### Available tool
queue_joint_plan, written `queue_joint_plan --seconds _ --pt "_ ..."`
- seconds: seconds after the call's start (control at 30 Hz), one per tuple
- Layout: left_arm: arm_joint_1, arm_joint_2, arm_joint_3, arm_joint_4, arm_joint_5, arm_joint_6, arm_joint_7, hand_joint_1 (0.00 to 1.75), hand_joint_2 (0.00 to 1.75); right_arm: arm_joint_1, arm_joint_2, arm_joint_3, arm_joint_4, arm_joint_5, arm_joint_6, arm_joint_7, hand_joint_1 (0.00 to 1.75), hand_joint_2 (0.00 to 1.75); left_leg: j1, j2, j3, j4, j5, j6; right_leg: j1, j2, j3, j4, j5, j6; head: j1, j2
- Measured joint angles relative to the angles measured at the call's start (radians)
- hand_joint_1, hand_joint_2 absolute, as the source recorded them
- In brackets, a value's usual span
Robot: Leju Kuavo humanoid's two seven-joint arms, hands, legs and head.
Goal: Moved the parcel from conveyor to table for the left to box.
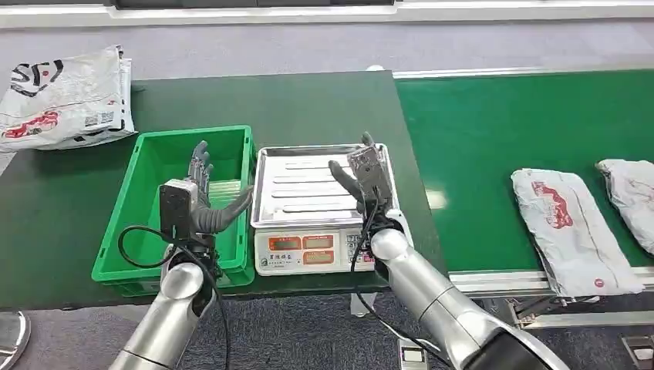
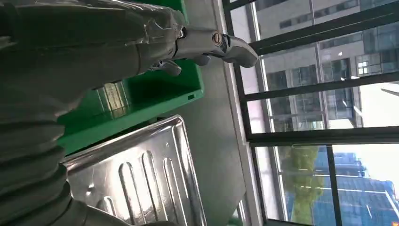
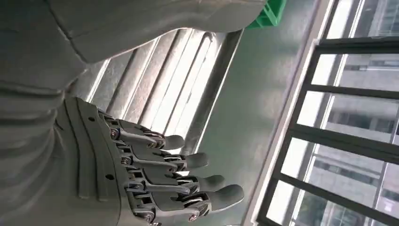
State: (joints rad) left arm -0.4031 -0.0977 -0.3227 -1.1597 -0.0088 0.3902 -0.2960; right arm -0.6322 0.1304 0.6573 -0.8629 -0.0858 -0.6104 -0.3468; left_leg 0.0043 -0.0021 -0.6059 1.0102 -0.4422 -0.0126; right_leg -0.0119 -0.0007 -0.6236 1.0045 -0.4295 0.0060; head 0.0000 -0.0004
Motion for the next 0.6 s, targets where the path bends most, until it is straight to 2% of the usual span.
queue_joint_plan --seconds 0.27,0.5,0.6 --pt "0.001 0.005 0.0 0.0 0.012 0.0 0.0 0.0 1.75 0.002 0.01 0.003 0.0 0.005 0.003 0.001 0.0 1.75 0.0 0.0 0.0 0.0 0.0 0.0 0.0 0.0 0.0 0.0 0.0 0.0 0.0 0.0" --pt "0.04 0.004 0.0 -0.021 0.021 -0.034 0.0 0.0 1.75 0.044 0.018 0.003 -0.034 0.091 0.004 0.045 0.0 1.75 0.0 0.0 0.0 0.0 0.0 0.0 0.0 0.001 -0.001 0.0 0.0 0.0 0.0 0.0" --pt "0.041 -0.003 -0.005 -0.023 0.017 -0.048 -0.004 0.0 1.75 0.034 0.005 0.0 -0.026 0.067 0.018 0.022 0.0 1.75 0.0 0.0 0.0 0.0 0.0 0.0 -0.001 0.0 -0.001 0.0 0.0 0.0 0.0 0.0"
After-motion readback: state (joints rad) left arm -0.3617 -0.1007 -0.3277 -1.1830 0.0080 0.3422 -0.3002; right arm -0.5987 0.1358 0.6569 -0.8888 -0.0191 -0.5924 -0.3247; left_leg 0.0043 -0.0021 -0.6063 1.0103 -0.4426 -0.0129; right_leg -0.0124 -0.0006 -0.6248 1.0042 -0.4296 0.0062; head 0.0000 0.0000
